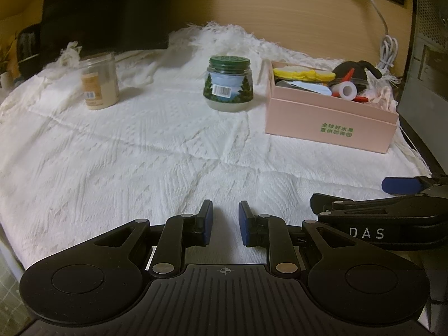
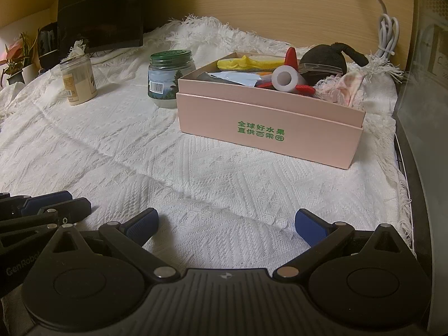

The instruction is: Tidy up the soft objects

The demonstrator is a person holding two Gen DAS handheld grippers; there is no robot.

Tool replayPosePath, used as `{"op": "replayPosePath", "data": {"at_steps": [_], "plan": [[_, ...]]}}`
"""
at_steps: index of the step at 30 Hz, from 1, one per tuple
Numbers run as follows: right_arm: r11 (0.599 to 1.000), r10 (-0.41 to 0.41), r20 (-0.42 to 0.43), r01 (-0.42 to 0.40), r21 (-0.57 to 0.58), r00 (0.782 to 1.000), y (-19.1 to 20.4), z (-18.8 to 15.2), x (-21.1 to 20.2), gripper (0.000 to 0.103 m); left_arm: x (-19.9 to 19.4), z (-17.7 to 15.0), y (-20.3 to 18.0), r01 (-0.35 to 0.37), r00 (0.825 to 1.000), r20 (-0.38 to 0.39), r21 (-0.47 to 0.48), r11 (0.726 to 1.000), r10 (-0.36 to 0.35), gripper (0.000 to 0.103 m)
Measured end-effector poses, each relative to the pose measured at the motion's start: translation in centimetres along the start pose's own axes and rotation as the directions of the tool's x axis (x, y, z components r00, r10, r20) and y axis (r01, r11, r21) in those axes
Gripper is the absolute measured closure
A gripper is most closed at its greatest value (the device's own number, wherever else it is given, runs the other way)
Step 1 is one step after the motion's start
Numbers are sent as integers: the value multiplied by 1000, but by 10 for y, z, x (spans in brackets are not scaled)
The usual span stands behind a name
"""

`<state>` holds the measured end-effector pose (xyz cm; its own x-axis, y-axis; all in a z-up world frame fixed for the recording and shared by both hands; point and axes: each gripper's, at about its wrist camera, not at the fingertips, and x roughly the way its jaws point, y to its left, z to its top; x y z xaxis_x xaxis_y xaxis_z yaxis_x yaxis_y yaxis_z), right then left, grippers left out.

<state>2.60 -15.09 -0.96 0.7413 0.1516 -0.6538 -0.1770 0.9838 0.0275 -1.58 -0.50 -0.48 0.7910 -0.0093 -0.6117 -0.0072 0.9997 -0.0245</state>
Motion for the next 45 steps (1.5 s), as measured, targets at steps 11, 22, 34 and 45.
{"op": "replayPosePath", "data": {"at_steps": [11,22,34,45], "plan": [[1000,0,0,0,0,1000,0,0,0,0,0,1,1,1,1000,-4,-14,1000,-1,81],[1000,0,0,0,-1,1000,0,0,0,0,0,1,2,8,1000,-9,-23,1000,-8,81],[1000,0,0,0,-1,1000,0,0,0,0,0,1,2,9,1000,-8,-26,1000,-9,81],[1000,0,0,0,-1,1000,0,0,0,0,0,1,2,11,1000,-9,-20,1000,-11,81]]}}
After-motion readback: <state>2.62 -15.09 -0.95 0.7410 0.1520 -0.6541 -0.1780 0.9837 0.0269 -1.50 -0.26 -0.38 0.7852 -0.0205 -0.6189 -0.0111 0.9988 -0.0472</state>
